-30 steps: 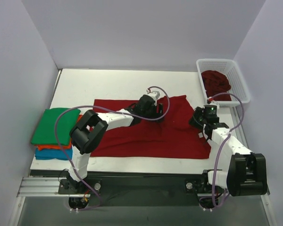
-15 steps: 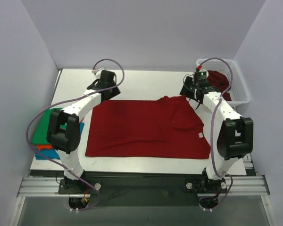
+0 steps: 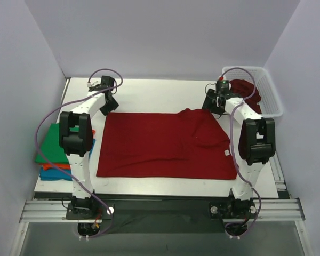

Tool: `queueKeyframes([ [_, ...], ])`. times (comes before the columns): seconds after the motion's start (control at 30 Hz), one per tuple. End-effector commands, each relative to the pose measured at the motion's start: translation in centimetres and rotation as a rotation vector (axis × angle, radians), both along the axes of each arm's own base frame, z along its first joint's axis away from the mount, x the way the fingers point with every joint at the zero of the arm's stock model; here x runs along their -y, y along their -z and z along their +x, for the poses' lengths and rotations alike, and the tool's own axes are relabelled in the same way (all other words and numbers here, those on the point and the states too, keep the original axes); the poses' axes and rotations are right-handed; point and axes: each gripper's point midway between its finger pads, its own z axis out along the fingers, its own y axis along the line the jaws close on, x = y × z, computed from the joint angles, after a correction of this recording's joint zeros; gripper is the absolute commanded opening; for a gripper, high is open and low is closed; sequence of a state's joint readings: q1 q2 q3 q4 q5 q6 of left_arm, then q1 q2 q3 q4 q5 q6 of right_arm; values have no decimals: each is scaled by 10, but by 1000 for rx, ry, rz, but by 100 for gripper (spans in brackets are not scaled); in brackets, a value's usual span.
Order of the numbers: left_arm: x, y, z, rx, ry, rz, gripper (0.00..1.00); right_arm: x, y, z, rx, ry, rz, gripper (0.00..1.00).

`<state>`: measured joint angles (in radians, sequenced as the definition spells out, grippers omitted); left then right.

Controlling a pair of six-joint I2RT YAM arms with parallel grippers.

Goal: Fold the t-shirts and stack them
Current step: Grap the side of the flattened tshirt furthest away from the robot with both arms

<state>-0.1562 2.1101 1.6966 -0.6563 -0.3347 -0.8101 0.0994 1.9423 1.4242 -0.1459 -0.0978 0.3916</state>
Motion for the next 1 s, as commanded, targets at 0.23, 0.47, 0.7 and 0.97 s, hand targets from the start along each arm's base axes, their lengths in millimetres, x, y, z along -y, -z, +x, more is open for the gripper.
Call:
queueKeyframes([
  [0.23,-5,13,31,-14,-24,-41,50,5,-8,9,25,0,33,49],
  [0.47,-2,30,37,-35,-18,-53,42,3,-7,18,28,-6,65,49],
  [0.7,-1,44,29,-54,-22,-63,31,8,5,27,2,7,115,58],
  [0.97,4,50,25,-54,-2,-76,0,12,11,41,-13,32,166,61],
])
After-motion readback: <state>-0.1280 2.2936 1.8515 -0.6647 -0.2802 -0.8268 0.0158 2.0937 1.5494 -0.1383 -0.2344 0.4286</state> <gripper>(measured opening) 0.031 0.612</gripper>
